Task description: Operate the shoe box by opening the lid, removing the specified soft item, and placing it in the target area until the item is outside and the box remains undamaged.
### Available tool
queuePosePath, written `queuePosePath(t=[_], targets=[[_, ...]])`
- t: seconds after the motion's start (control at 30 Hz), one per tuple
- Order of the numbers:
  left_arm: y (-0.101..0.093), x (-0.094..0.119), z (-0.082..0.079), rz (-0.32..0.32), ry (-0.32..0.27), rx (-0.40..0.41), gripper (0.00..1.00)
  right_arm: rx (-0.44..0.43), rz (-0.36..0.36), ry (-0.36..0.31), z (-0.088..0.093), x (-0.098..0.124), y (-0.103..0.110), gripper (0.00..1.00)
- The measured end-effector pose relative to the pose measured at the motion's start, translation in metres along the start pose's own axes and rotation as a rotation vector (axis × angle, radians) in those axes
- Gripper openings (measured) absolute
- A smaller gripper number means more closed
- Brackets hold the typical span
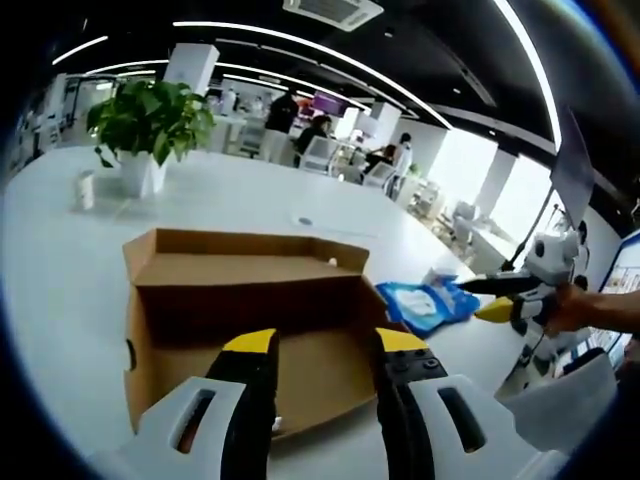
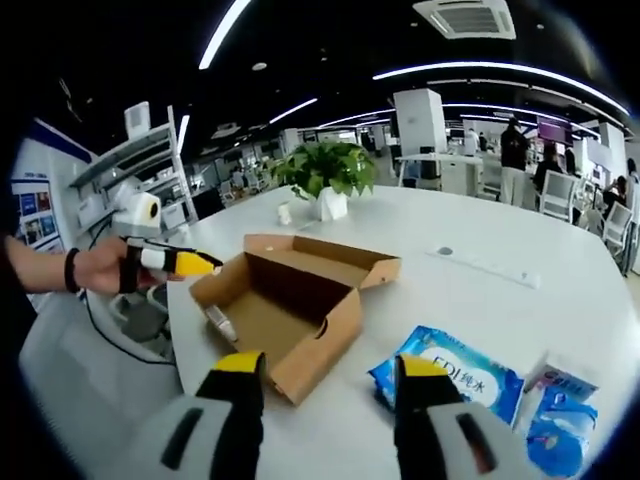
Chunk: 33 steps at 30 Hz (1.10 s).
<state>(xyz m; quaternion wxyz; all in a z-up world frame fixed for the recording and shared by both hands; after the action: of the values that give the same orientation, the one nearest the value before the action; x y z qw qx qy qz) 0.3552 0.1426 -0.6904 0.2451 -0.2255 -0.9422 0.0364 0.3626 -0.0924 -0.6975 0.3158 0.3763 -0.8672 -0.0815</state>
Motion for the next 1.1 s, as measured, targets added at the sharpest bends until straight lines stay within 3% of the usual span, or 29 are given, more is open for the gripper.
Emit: queuePosePath(t=[0.6,1.1], targets=[[-0.005,0.001,-0.001,0.013,-0.001,-0.01,0.37,-0.049,-0.018,-0.041,0.017,-0.018,0.039,0.51],[-0.005,0.0,0.001,0.02,0.004,-0.016,0.37,-0.081,0.0,-0.074,0.027,-0.014,0.048,0.51]])
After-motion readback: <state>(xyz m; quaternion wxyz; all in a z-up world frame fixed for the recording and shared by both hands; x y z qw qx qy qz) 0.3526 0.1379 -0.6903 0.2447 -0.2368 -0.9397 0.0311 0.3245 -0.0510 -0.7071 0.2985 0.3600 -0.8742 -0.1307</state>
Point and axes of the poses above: the point that each gripper's makers call its tool centre point, and the gripper's own axes: x roughly backward along the fingers, y roughly to its left, z roughly out of its underside, the point moved 2 cm from there along x, roughly backward along the fingers, and after that the axes turned 13 degrees about -x, right-handed, at the moved point
